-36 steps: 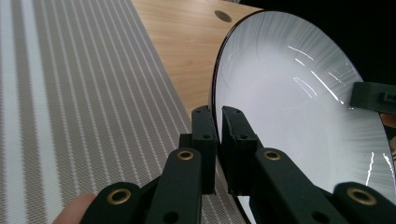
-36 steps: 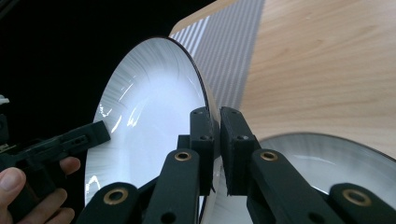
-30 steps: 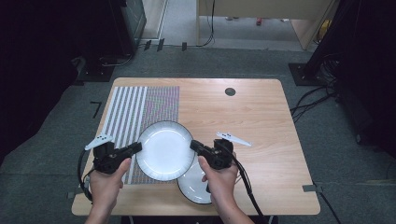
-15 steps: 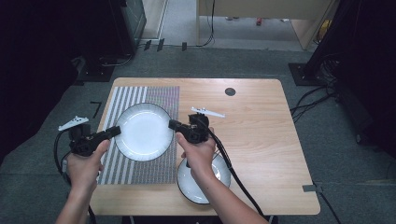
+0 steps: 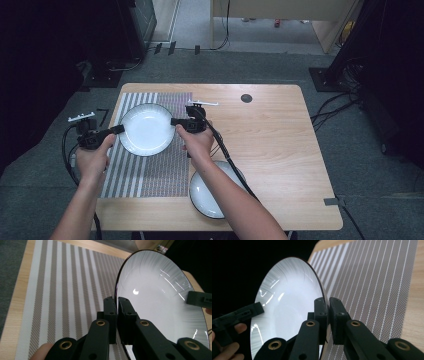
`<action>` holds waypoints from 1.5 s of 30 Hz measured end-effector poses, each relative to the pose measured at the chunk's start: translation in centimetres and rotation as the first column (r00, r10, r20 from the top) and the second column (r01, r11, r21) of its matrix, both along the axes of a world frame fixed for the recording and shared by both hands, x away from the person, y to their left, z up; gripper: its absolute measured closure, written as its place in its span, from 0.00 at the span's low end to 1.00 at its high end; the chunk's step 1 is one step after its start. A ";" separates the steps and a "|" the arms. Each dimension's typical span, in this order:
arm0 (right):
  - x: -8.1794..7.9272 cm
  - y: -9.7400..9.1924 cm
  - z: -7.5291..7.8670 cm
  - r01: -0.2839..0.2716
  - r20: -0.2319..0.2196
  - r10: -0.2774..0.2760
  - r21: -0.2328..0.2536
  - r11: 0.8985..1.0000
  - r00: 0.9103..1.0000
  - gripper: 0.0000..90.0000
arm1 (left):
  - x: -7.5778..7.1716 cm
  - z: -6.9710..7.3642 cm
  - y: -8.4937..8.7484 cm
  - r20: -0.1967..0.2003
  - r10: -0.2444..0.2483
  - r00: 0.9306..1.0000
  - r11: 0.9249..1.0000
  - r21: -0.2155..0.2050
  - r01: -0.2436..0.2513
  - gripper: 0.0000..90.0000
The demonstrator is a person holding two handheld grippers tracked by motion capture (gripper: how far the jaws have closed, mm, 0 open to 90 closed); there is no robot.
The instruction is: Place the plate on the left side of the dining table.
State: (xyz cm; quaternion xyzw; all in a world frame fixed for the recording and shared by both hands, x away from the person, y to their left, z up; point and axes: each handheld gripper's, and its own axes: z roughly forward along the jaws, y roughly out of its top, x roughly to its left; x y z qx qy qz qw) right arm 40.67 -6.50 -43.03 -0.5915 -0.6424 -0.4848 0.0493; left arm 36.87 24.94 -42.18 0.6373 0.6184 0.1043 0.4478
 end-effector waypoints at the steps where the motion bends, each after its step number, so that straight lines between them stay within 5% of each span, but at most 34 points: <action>1: 0.4 0.2 -0.5 -0.001 -0.007 0.001 -0.005 1.000 1.000 0.95 | 0.4 -0.3 0.1 -0.008 0.001 1.000 1.000 0.001 -0.001 0.97; 13: 3.1 1.9 -3.8 0.037 -0.044 -0.042 -0.104 0.994 0.998 0.96 | 3.6 -2.4 0.1 -0.084 0.022 0.996 0.998 0.054 -0.018 0.98; 22: 3.7 2.9 -5.5 0.035 -0.102 -0.051 -0.152 0.988 0.993 0.96 | 4.7 -4.5 0.4 -0.181 0.018 0.983 0.998 0.069 -0.005 0.97; 27: 3.5 3.4 -5.4 0.045 -0.074 -0.061 -0.207 0.977 0.995 0.96 | 5.1 -5.6 0.6 -0.212 0.019 0.977 0.999 0.050 -0.009 0.97; 45: 3.7 3.7 -6.5 0.048 -0.073 -0.068 -0.245 0.968 0.995 0.95 | 5.7 -6.5 0.3 -0.226 0.037 0.973 0.998 0.056 -0.025 0.96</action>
